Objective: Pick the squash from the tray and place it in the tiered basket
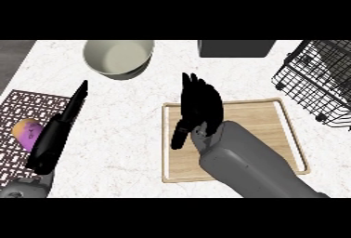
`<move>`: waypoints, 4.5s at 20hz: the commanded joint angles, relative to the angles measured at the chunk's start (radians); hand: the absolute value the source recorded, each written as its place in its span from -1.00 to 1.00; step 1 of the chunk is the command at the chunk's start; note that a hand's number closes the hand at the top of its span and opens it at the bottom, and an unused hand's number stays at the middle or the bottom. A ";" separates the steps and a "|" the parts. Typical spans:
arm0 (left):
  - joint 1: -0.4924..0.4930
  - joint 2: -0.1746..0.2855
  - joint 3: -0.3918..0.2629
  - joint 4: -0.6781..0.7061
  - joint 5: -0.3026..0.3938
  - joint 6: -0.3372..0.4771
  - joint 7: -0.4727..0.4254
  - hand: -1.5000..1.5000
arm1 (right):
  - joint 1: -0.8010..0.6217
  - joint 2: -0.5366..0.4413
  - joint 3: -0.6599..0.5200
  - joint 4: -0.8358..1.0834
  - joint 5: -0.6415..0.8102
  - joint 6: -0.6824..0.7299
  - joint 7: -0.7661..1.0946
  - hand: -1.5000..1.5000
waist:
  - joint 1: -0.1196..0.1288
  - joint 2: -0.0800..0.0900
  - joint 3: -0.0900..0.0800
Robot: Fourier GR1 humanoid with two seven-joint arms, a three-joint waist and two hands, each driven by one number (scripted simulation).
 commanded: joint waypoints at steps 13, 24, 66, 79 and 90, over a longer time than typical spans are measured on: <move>-0.017 -0.024 0.000 -0.003 -0.025 0.003 0.020 0.00 | 0.009 0.116 -0.015 0.268 0.154 0.121 0.245 -1.00 | -0.007 0.006 0.002; 0.004 -0.033 0.017 0.020 -0.029 0.000 -0.006 0.00 | 0.110 0.117 -0.033 0.227 0.161 0.173 0.244 -1.00 | -0.023 0.001 0.001; -0.010 -0.098 0.092 0.037 -0.066 -0.096 -0.029 0.00 | 0.425 0.117 -0.104 0.154 0.487 -0.050 -0.070 1.00 | 0.005 0.015 0.004; 0.051 -0.106 0.121 0.008 -0.114 -0.101 -0.047 0.00 | 0.436 -0.072 -0.178 -0.090 0.624 0.053 -0.152 1.00 | -0.021 0.005 0.003; 0.106 -0.092 0.189 -0.029 -0.082 -0.075 -0.010 0.00 | 0.695 -0.645 -0.826 0.000 0.241 -0.128 -0.658 1.00 | -0.151 -0.013 0.012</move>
